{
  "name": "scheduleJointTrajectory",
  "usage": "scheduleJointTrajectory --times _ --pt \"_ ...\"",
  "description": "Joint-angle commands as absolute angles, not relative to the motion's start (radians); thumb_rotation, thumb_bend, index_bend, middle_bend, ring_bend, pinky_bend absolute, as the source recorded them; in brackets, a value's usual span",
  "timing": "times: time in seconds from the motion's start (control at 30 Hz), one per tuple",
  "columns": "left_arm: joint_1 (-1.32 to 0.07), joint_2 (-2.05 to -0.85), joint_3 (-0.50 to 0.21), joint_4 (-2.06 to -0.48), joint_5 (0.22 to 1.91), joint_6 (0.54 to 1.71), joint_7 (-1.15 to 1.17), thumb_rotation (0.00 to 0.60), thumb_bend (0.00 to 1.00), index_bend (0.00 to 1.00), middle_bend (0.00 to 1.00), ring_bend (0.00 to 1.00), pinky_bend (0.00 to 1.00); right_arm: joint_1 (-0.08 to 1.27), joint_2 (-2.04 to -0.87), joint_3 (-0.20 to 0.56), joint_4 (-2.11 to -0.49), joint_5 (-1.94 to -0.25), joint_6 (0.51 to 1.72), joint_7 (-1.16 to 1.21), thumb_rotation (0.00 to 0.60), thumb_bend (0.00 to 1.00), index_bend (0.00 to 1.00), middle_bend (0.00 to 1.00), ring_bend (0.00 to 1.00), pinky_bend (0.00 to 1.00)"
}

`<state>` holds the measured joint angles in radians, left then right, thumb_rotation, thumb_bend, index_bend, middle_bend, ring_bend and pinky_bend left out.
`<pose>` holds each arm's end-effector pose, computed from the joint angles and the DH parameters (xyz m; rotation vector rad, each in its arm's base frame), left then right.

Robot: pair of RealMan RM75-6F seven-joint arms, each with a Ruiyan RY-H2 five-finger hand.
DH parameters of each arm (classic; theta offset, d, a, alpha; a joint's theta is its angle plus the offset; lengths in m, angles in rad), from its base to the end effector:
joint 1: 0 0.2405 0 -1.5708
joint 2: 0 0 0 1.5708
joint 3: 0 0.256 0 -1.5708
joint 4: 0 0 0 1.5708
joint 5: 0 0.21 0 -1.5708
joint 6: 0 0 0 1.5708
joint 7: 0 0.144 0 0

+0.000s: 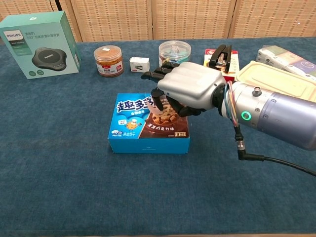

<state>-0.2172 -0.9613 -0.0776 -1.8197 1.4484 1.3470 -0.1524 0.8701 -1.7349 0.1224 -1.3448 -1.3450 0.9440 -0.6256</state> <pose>-0.2636 0.2194 0.1761 -1.4273 -1.0868 -1.0665 -0.0806 -0.3238 -0.0778 2.1744 -0.3373 0.8996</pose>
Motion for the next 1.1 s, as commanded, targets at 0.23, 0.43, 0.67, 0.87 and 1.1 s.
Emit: scheduleJointTrajectory --times 0.23,0.43,0.67,0.87,1.1 --pt "-0.217 -0.961 -0.077 -1.819 1.45 1.347 -0.154 0.6 0.28 0.0 0.0 0.0 0.0 0.872 -1.728 0.125 -1.338 -1.333 0.937 -0.635 0.6 1.0 0.41 0.0 0.0 0.0" --pt "-0.216 -0.96 -0.076 -1.82 1.453 1.348 -0.155 0.6 0.28 0.0 0.0 0.0 0.0 0.865 -1.717 0.104 -1.357 -1.356 0.944 -0.637 0.6 1.0 0.42 0.0 0.0 0.0" --pt "-0.218 -0.961 -0.076 -1.82 1.453 1.345 -0.153 0.6 0.28 0.0 0.0 0.0 0.0 0.862 -1.716 0.097 -1.364 -1.368 0.947 -0.642 0.6 1.0 0.42 0.0 0.0 0.0" --pt "-0.218 -0.959 -0.078 -1.819 1.449 1.345 -0.159 0.6 0.28 0.0 0.0 0.0 0.0 0.862 -1.719 0.113 -1.334 -1.339 0.937 -0.645 0.6 1.0 0.42 0.0 0.0 0.0" --pt "-0.217 -0.958 -0.076 -1.819 1.452 1.345 -0.16 0.6 0.28 0.0 0.0 0.0 0.0 0.862 -1.709 0.123 -1.342 -1.324 0.939 -0.654 0.6 1.0 0.42 0.0 0.0 0.0"
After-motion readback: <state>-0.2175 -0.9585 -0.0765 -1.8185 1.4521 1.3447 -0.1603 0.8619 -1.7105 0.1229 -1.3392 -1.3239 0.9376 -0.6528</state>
